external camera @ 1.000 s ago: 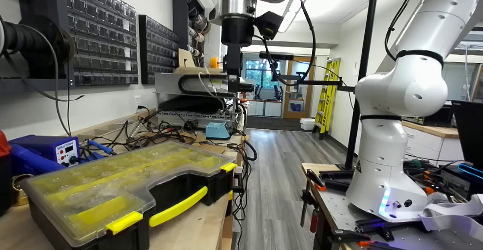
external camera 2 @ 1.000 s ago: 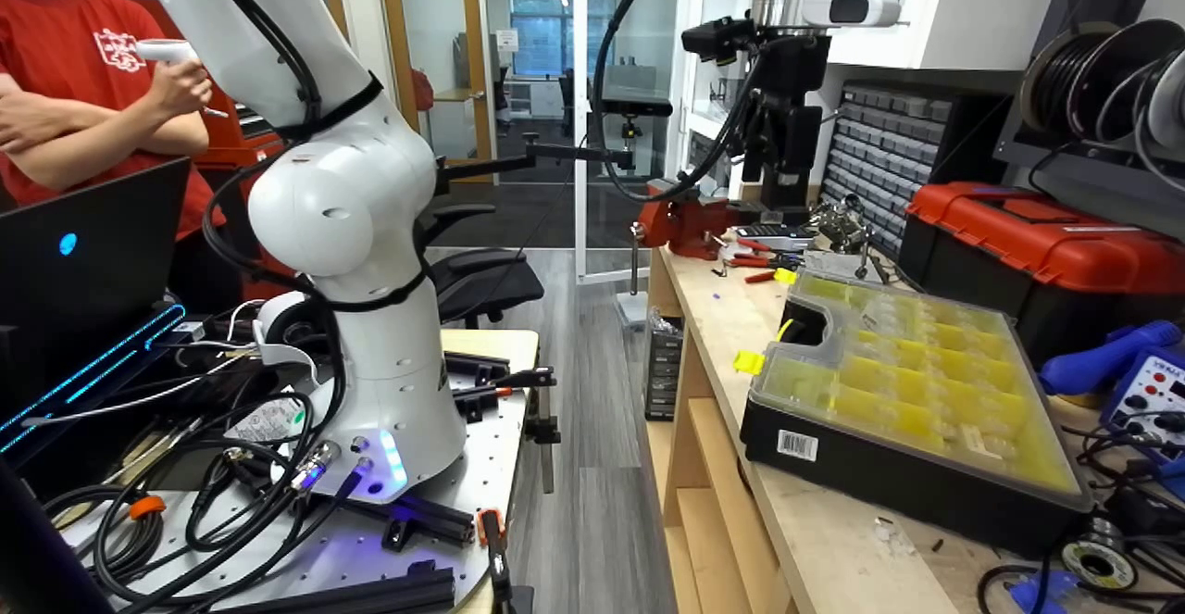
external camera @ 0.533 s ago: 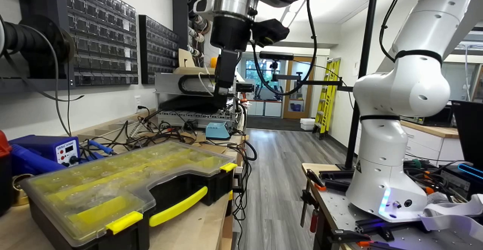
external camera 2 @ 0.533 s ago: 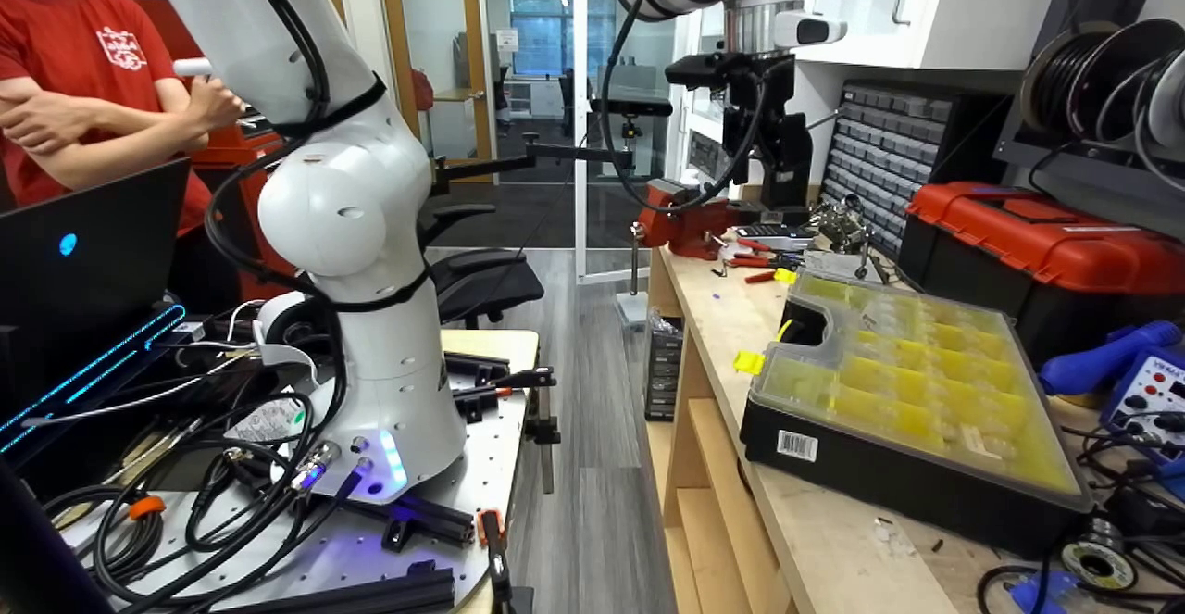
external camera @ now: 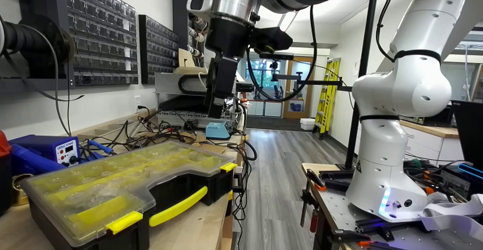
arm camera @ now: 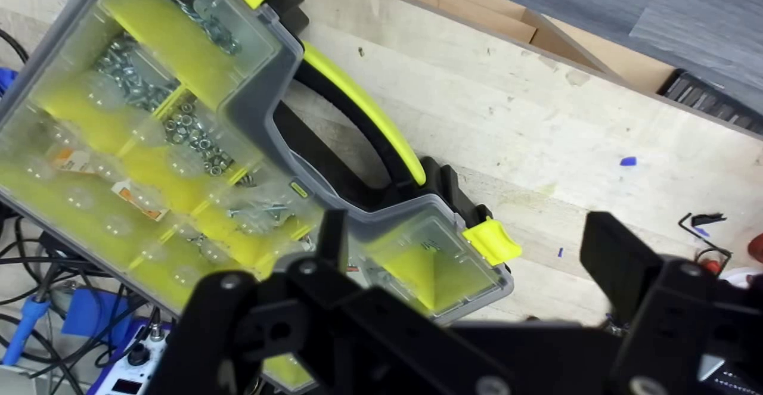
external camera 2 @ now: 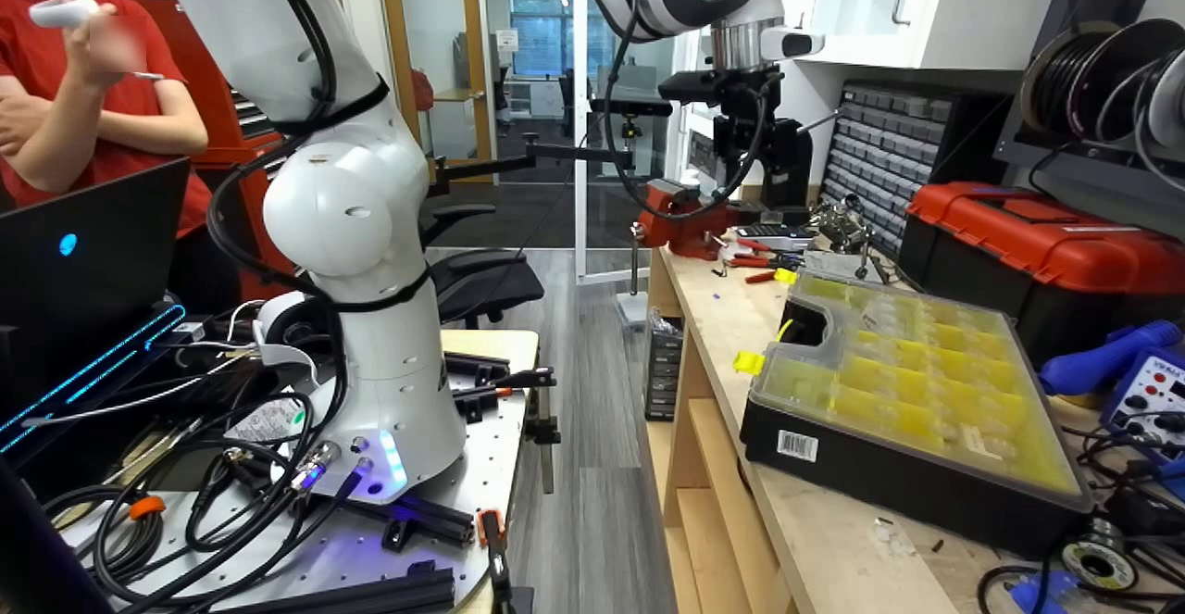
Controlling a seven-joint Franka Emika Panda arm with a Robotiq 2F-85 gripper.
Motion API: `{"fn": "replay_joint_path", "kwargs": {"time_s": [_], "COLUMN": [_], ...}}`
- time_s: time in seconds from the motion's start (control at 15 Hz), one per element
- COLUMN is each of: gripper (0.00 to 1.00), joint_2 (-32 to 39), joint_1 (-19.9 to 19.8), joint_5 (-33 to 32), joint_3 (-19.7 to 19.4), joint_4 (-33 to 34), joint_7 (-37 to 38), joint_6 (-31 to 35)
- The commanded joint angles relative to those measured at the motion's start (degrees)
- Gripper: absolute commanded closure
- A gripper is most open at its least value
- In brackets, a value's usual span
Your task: Open the case on the left
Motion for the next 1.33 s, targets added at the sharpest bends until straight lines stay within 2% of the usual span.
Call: {"fn": "replay_joint_path", "kwargs": {"time_s": [0.0,0.27,0.8,1.13,1.27], "gripper": [0.0,0.0,0.0,0.0,0.0], "joint_2": [0.06,0.72,6.68,14.11,17.56], "joint_1": [0.78,0.87,3.95,3.3,3.95], "joint_5": [-0.33,-2.49,-14.82,-30.24,-35.88], "joint_3": [-0.73,0.73,7.45,9.57,8.9], "joint_4": [0.1,0.3,3.37,6.42,8.39], "joint_7": [0.23,1.38,1.57,6.95,9.51], "joint_6": [-0.14,0.4,4.89,10.26,10.22]}}
